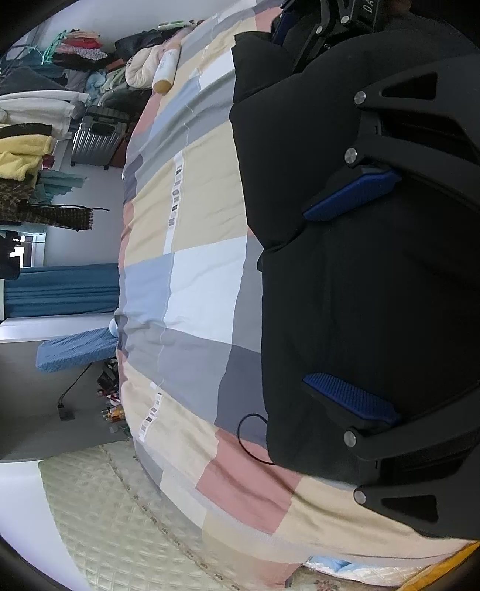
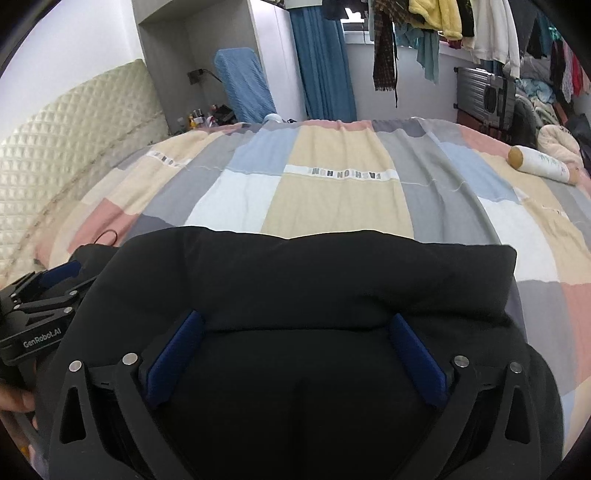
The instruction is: Fold large clothes
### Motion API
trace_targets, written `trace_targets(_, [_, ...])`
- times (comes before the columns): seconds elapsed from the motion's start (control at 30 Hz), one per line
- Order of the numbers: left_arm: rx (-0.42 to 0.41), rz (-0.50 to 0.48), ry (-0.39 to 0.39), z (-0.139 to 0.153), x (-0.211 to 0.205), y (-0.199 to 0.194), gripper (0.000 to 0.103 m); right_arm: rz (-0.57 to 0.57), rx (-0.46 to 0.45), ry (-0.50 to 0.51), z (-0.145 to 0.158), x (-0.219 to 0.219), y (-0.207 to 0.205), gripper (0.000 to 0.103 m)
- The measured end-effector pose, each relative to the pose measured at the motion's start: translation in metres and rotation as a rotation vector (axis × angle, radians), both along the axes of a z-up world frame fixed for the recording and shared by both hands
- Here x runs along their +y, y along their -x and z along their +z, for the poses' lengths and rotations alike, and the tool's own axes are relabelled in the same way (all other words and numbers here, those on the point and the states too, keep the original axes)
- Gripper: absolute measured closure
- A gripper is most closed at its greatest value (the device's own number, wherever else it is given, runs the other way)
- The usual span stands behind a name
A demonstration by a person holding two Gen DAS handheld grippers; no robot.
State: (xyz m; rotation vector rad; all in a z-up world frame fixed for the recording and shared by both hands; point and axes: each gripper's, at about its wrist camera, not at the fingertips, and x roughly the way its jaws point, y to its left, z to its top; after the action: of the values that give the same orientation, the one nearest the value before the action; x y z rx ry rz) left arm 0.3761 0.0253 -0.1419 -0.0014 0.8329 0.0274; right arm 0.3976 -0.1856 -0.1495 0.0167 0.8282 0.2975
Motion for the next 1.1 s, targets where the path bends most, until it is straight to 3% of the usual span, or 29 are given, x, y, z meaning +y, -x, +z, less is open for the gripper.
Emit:
trace_targets(0.27, [0.027,0.017,0.026,-0.010,0.006,-0.017,0.018,-0.006,-0.001,0.030,-0.014,0.005,-0.015,0.000])
trace_targets(0.43, [0.036,0.010,0.033,0.000,0.011,-0.007,0.018,0.009,0.023,-0.004,-0.004,-0.004,-0.005,0.000])
trace_targets(0.77, [-0.075,0.030,0.045,0.060,0.072,0.095,0.015,0.007,-0.112,-0.016,0.065,-0.068,0.081,0.002])
trace_targets(0.9, [-0.057,0.078,0.125,0.062,0.111,0.134,0.001,-0.029,-0.106,-0.054,0.068,-0.099,0.103,0.002])
trace_targets(1.03, [-0.033,0.127,0.167,0.051,0.135,0.156,0.000,-0.099,-0.101,-0.049,0.054,-0.131,0.119,0.002])
trace_targets(1.1, [-0.005,0.134,0.228,0.040,0.146,0.160,0.000,-0.134,-0.066,-0.070,0.039,-0.147,0.119,0.002])
